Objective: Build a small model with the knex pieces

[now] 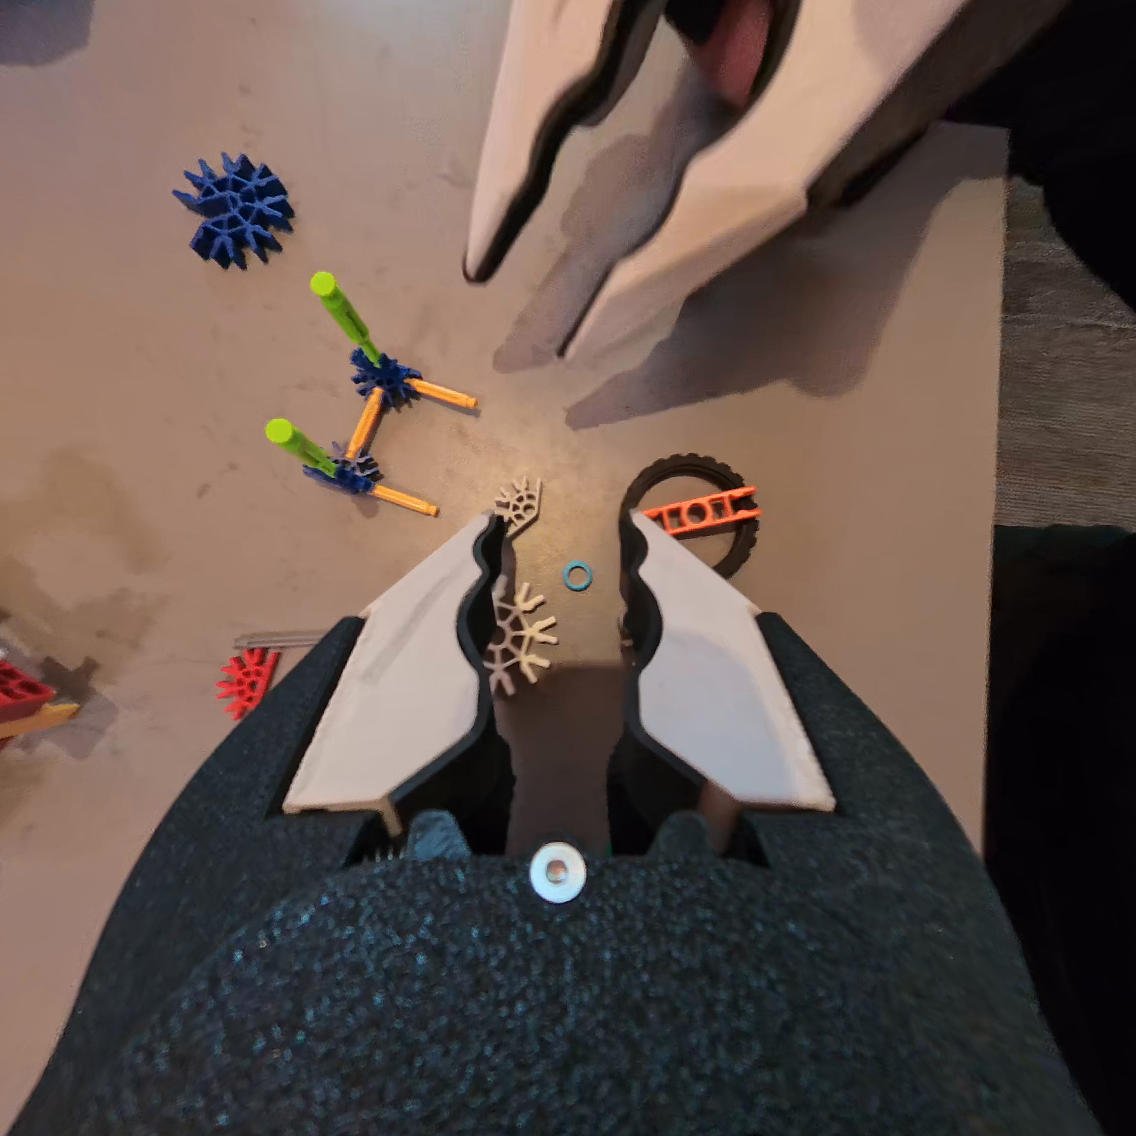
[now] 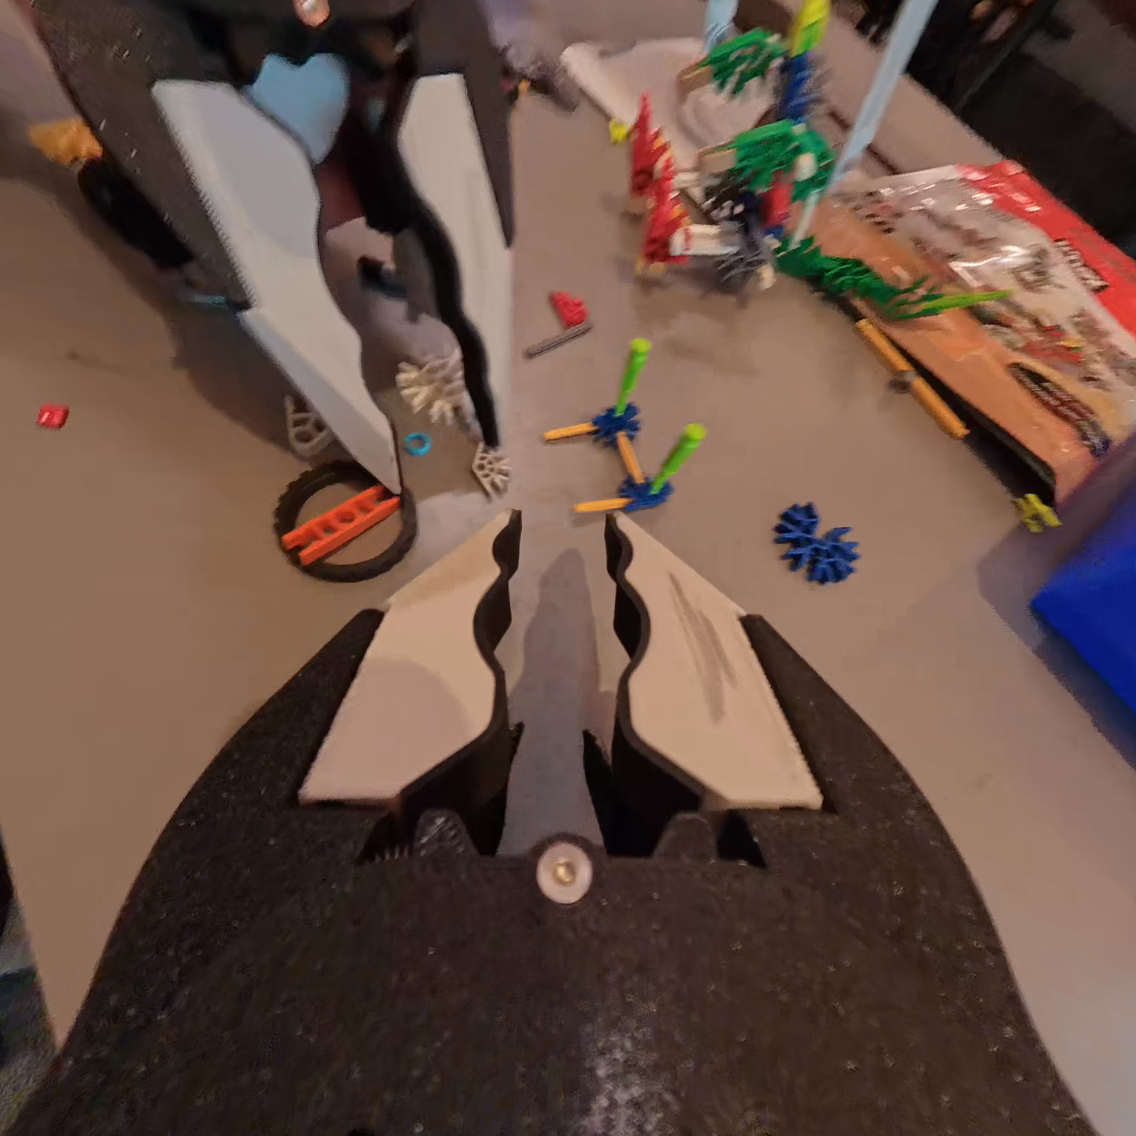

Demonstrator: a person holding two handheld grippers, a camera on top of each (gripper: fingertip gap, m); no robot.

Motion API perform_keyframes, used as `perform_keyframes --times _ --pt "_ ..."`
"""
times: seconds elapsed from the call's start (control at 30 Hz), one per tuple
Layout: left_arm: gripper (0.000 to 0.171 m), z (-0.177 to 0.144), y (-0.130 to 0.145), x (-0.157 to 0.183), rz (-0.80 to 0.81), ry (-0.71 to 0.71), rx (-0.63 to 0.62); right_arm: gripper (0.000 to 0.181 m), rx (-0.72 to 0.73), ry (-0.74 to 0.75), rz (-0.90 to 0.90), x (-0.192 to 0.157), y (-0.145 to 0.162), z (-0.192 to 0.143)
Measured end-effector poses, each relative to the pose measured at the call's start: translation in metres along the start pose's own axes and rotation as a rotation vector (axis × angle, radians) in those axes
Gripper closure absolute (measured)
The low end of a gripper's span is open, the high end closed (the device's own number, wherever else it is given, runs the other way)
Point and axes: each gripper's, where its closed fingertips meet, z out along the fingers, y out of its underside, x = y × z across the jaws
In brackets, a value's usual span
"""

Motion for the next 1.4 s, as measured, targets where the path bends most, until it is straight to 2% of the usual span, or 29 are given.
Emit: perform_keyframes --times 0.07,0.17,0.27,0.37,0.67,0.97,1.1,1.23,1.4 --pt "0.130 0.001 -0.001 0.006 -0.038 0.048 0.013 0.159 -0.036 -0.040 -0.031 -0.017 0.000 0.004" --pt "0.125 0.002 -0.001 0.004 -0.057 0.037 0.024 0.173 -0.072 -0.065 -0.077 -0.034 -0.003 0.014" --pt "0.122 0.002 -0.003 0.009 -0.079 0.058 0.033 0.177 -0.179 -0.014 -0.135 -0.031 0.010 0.025" --pt "0.121 0.003 -0.004 0.010 -0.086 0.051 0.039 0.179 -0.174 -0.018 -0.130 -0.030 0.006 0.029" --pt "0.116 0.001 -0.003 0.011 -0.106 0.057 0.056 0.180 -0.168 -0.070 -0.125 -0.039 0.001 0.033" --pt "0.115 0.001 -0.003 0.027 -0.081 0.120 0.058 0.181 -0.241 0.005 -0.128 -0.021 0.013 0.028" --pt "0.116 -0.008 -0.008 0.017 -0.084 0.098 0.095 0.181 -0.231 -0.001 -0.111 -0.023 0.013 0.023" --pt "0.116 -0.006 0.000 0.018 -0.080 0.122 0.058 0.181 -0.193 -0.062 -0.085 -0.034 0.005 0.022" --pt "0.116 0.002 -0.001 0.028 -0.043 0.140 0.042 0.178 -0.235 -0.031 -0.086 -0.027 0.012 0.027"
